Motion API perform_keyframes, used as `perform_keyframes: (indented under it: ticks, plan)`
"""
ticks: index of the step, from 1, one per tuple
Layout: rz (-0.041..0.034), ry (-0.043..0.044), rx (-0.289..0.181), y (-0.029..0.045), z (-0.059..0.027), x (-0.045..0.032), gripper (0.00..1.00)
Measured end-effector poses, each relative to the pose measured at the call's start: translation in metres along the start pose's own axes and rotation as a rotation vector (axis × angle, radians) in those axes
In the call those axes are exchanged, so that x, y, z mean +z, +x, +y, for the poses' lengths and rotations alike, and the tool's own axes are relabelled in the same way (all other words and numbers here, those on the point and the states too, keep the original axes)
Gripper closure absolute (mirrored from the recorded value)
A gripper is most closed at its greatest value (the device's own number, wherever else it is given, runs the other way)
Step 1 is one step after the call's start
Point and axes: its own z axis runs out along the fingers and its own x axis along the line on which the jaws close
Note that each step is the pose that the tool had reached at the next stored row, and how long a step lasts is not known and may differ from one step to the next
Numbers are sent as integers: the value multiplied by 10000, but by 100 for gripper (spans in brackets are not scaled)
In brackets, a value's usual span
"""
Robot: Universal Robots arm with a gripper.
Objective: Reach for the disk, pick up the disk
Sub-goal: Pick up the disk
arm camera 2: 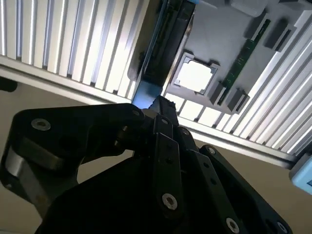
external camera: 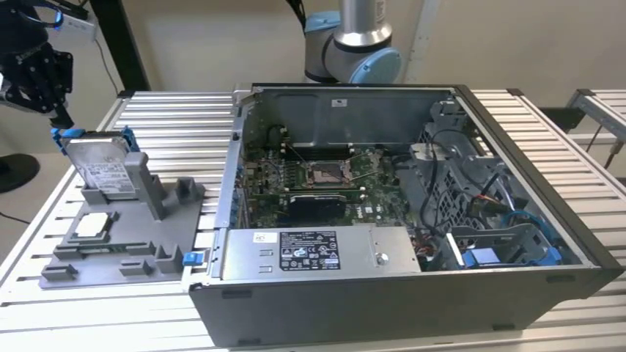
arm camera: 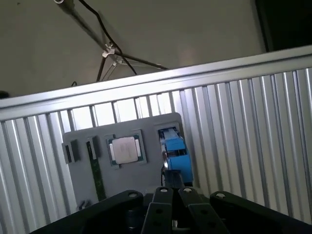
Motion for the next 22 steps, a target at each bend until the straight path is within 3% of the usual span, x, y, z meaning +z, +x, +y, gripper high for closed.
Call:
perform_keyframes:
  ticks: [8, 9, 16, 22]
  plan:
    - [-15, -8, -185, -2, -14, -1, 100]
    - [-15, -8, -186, -2, -14, -1, 0]
    - [-15, -8, -190, -3, -14, 4, 0]
    - [-20, -9, -227, -6, -14, 80, 0]
